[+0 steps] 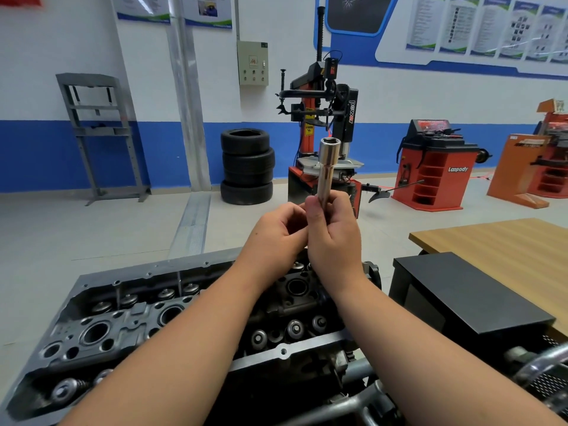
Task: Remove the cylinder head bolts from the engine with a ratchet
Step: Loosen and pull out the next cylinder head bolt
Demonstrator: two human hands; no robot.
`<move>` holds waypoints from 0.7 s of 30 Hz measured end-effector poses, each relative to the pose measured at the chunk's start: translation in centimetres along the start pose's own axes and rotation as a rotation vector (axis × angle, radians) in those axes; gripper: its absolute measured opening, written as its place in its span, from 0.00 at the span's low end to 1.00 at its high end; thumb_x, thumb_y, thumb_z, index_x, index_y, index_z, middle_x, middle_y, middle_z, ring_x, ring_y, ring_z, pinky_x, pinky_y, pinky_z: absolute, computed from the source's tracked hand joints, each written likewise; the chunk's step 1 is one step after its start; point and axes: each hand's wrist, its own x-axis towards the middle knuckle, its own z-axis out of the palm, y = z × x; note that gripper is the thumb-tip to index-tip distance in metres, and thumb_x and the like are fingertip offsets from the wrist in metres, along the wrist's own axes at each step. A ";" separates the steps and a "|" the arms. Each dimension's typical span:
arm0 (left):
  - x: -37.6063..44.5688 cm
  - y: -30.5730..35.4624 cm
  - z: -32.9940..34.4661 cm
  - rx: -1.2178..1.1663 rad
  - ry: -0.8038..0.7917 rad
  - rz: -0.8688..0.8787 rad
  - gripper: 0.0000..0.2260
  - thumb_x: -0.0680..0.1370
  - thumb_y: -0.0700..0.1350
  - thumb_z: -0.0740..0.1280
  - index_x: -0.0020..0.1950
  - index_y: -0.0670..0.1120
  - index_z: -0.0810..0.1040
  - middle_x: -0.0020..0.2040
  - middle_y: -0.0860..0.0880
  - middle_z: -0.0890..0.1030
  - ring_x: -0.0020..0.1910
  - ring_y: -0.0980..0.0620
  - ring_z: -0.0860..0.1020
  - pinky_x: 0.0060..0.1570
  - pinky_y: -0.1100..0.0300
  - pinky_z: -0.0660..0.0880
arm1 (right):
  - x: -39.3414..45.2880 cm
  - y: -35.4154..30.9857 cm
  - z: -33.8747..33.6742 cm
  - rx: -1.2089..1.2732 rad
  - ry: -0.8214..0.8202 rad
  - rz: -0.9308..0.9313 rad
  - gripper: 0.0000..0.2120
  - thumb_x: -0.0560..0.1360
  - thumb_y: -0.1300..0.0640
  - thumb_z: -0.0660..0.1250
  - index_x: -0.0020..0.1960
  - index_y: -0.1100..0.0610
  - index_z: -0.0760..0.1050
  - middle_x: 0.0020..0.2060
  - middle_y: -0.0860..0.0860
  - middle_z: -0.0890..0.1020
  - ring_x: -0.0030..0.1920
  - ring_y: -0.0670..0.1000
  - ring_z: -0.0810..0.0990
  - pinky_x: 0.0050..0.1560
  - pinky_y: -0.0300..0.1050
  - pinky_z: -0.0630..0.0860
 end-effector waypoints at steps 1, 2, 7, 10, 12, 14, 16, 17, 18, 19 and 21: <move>0.0 -0.1 0.0 -0.020 -0.004 0.003 0.02 0.81 0.43 0.72 0.52 0.48 0.82 0.43 0.50 0.86 0.40 0.59 0.83 0.39 0.63 0.80 | 0.0 -0.1 0.0 0.006 -0.002 -0.004 0.04 0.82 0.48 0.62 0.48 0.45 0.72 0.39 0.40 0.80 0.40 0.41 0.79 0.40 0.30 0.72; -0.1 -0.1 0.0 -0.044 -0.028 0.004 0.03 0.81 0.43 0.71 0.54 0.50 0.81 0.44 0.53 0.86 0.42 0.60 0.83 0.39 0.65 0.79 | -0.1 0.0 0.0 0.010 -0.010 -0.004 0.06 0.83 0.49 0.61 0.47 0.48 0.73 0.39 0.45 0.81 0.40 0.43 0.80 0.40 0.33 0.74; -0.5 0.2 0.1 -0.079 -0.177 0.033 0.08 0.86 0.50 0.64 0.62 0.54 0.82 0.51 0.54 0.87 0.51 0.57 0.84 0.48 0.63 0.79 | -0.1 0.2 0.2 -0.031 -0.018 0.003 0.15 0.83 0.47 0.58 0.48 0.57 0.76 0.40 0.54 0.78 0.41 0.49 0.77 0.41 0.36 0.73; -0.2 0.3 0.1 -0.066 -0.137 0.015 0.08 0.84 0.51 0.67 0.60 0.53 0.83 0.50 0.53 0.87 0.49 0.56 0.85 0.45 0.62 0.80 | 0.0 0.0 0.3 -0.021 -0.008 0.025 0.09 0.81 0.45 0.58 0.50 0.47 0.74 0.42 0.51 0.80 0.44 0.48 0.79 0.45 0.42 0.76; 0.2 0.1 0.1 -0.053 -0.079 -0.013 0.07 0.81 0.48 0.70 0.58 0.52 0.83 0.48 0.52 0.88 0.48 0.53 0.86 0.46 0.57 0.82 | 0.0 -0.1 0.2 -0.024 0.007 0.022 0.08 0.80 0.44 0.61 0.54 0.46 0.72 0.44 0.46 0.80 0.46 0.45 0.80 0.48 0.41 0.77; 0.4 0.0 0.3 -0.072 -0.044 -0.046 0.06 0.80 0.44 0.73 0.56 0.50 0.82 0.47 0.51 0.88 0.48 0.51 0.86 0.47 0.54 0.83 | -0.1 0.1 0.0 -0.022 0.017 0.012 0.05 0.80 0.45 0.64 0.52 0.45 0.71 0.41 0.43 0.81 0.44 0.43 0.82 0.45 0.39 0.77; 0.5 0.0 0.3 -0.083 -0.044 -0.061 0.05 0.80 0.43 0.73 0.55 0.50 0.82 0.46 0.53 0.88 0.46 0.53 0.86 0.45 0.57 0.83 | -0.2 0.1 -0.1 -0.020 0.010 -0.010 0.03 0.81 0.49 0.64 0.48 0.43 0.72 0.38 0.42 0.83 0.42 0.42 0.83 0.42 0.34 0.76; 0.4 0.0 0.2 -0.083 -0.045 -0.055 0.05 0.80 0.43 0.73 0.54 0.51 0.82 0.46 0.54 0.88 0.46 0.54 0.86 0.45 0.58 0.83 | -0.2 0.1 -0.1 -0.027 0.008 -0.021 0.04 0.82 0.50 0.63 0.47 0.43 0.72 0.37 0.42 0.83 0.42 0.42 0.83 0.41 0.33 0.75; 0.3 0.0 0.1 -0.088 -0.052 -0.040 0.04 0.81 0.43 0.72 0.55 0.51 0.82 0.47 0.54 0.88 0.47 0.56 0.86 0.45 0.60 0.82 | -0.2 0.2 0.0 -0.046 0.010 -0.031 0.05 0.82 0.49 0.61 0.47 0.43 0.72 0.38 0.43 0.82 0.42 0.42 0.82 0.42 0.33 0.75; 0.2 0.0 0.1 -0.106 -0.070 -0.026 0.05 0.82 0.44 0.71 0.57 0.51 0.82 0.48 0.54 0.88 0.49 0.57 0.86 0.48 0.62 0.82 | -0.1 0.2 0.0 -0.062 0.012 -0.034 0.06 0.82 0.49 0.59 0.48 0.44 0.72 0.40 0.44 0.81 0.43 0.43 0.81 0.42 0.34 0.75; 0.0 0.1 0.0 -0.145 -0.138 -0.017 0.09 0.84 0.46 0.67 0.64 0.50 0.81 0.54 0.55 0.87 0.56 0.58 0.84 0.55 0.63 0.80 | 0.0 0.2 0.0 -0.076 0.039 -0.016 0.10 0.83 0.47 0.56 0.48 0.47 0.73 0.40 0.43 0.80 0.42 0.42 0.79 0.42 0.34 0.73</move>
